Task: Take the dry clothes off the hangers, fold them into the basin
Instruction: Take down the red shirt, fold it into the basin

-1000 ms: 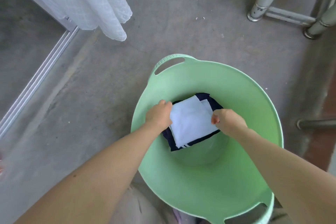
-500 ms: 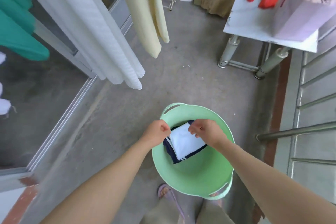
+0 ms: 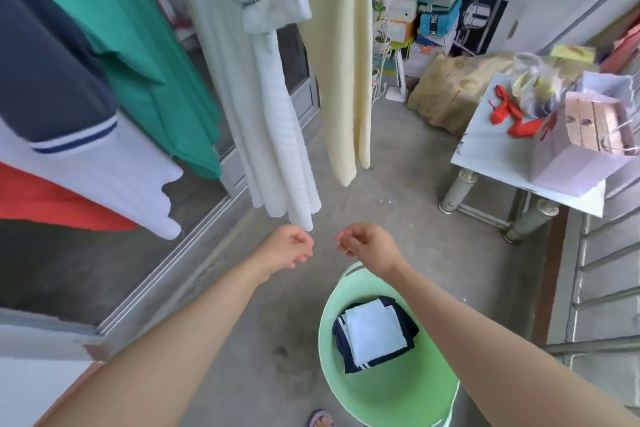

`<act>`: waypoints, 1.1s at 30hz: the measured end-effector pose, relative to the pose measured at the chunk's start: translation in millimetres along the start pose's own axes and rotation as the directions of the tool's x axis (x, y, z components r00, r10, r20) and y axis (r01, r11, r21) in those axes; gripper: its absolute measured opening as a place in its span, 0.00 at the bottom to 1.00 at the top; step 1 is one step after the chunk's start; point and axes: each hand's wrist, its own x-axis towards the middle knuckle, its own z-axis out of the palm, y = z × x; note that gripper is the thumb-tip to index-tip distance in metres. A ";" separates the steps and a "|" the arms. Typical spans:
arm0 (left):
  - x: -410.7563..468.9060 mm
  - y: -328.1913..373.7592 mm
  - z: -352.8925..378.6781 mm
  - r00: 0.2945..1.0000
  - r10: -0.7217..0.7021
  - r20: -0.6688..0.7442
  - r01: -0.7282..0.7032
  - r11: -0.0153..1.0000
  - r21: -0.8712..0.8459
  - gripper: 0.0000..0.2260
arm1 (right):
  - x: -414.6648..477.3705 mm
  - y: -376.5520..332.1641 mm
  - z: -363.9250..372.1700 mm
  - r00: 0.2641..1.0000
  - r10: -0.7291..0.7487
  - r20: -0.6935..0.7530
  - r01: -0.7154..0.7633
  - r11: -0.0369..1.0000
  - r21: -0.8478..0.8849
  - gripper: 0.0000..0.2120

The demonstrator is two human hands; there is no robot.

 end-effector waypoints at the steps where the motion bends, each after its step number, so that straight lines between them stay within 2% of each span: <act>1: -8.5 6.7 -8.8 1.000 0.014 -0.027 -0.014 1.000 0.006 0.04 | 2.5 -15.0 2.6 0.999 -0.036 0.020 0.036 0.999 0.005 0.12; 8: -87.2 43.2 -83.3 0.944 0.169 -0.282 -0.159 0.986 0.058 0.03 | 3.5 -136.1 17.2 0.938 -0.314 0.148 0.315 0.949 0.017 0.11; 14: -186.0 81.4 -148.4 0.833 0.272 -0.481 -0.277 0.959 0.063 0.04 | -19.8 -227.3 38.1 0.784 -0.595 0.180 0.585 0.804 0.106 0.12; 19: -264.0 107.7 -179.1 0.682 0.384 -0.623 -0.376 0.914 0.152 0.07 | -41.1 -270.3 59.8 0.662 -0.721 0.202 0.709 0.691 0.142 0.14; 22: -304.6 123.3 -195.3 0.546 0.468 -0.695 -0.357 0.880 0.313 0.08 | -57.1 -299.5 73.6 0.583 -0.776 0.241 0.771 0.622 0.140 0.15; 25: -337.5 131.8 -219.6 0.331 0.574 -0.749 -0.229 0.819 0.526 0.08 | -77.7 -334.3 87.4 0.499 -0.822 0.274 0.819 0.551 0.160 0.10; 28: -358.6 138.9 -244.0 0.126 0.621 -0.774 -0.101 0.784 0.613 0.08 | -98.1 -363.5 96.3 0.438 -0.854 0.280 0.854 0.492 0.168 0.09; 31: -373.9 145.2 -272.3 -0.027 0.701 -0.712 0.007 0.713 0.701 0.10 | -111.5 -388.6 105.6 0.396 -0.871 0.291 0.876 0.453 0.164 0.11; 33: -378.7 151.4 -291.4 -0.058 0.752 -0.657 0.164 0.656 0.737 0.14 | -117.5 -404.8 110.7 0.384 -0.878 0.285 0.883 0.439 0.163 0.11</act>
